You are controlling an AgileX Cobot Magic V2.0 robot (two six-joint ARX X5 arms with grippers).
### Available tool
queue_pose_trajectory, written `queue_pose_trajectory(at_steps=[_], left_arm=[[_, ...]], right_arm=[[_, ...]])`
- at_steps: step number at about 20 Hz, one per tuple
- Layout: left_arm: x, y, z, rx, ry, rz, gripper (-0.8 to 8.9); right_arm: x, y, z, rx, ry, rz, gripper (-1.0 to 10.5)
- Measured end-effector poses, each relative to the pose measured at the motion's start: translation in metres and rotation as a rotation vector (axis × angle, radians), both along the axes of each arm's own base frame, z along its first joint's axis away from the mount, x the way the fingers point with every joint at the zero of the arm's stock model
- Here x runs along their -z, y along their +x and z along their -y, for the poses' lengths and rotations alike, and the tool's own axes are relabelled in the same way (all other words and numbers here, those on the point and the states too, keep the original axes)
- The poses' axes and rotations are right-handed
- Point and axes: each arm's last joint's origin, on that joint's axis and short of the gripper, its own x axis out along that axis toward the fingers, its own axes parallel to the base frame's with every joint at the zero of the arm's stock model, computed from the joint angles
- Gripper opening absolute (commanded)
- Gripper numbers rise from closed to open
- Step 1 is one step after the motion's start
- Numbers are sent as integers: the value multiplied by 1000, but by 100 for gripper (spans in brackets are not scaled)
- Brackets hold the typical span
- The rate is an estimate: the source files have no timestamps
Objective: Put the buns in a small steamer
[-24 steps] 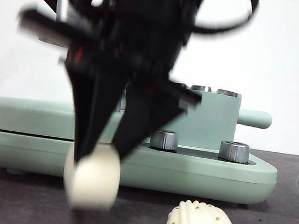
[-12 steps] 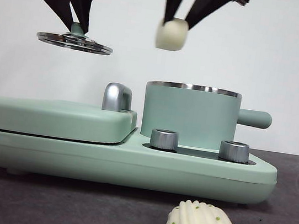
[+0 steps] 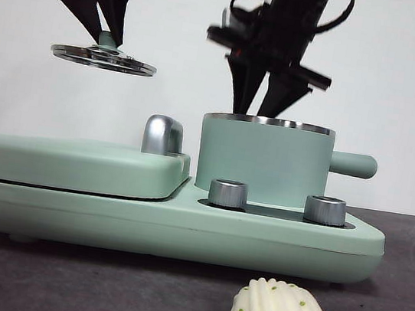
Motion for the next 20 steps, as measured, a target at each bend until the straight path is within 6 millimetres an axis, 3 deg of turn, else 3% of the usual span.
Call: queue_pose_trajectory(at_steps=[3,11,14,20], left_arm=[[0,0,0,0,0,0,113],[0,0,0,0,0,0,113],[0,0,0,0,0,0,113],[0,0,0,0,0,0,113]], right_arm=[[10,3,-1,-5,-22,-29,133],[11,2,-1,-5,-29,-40,423],[9,2,-1,-5,-26,-36,456],[-33,-7,4,-15,-24,-28,456]])
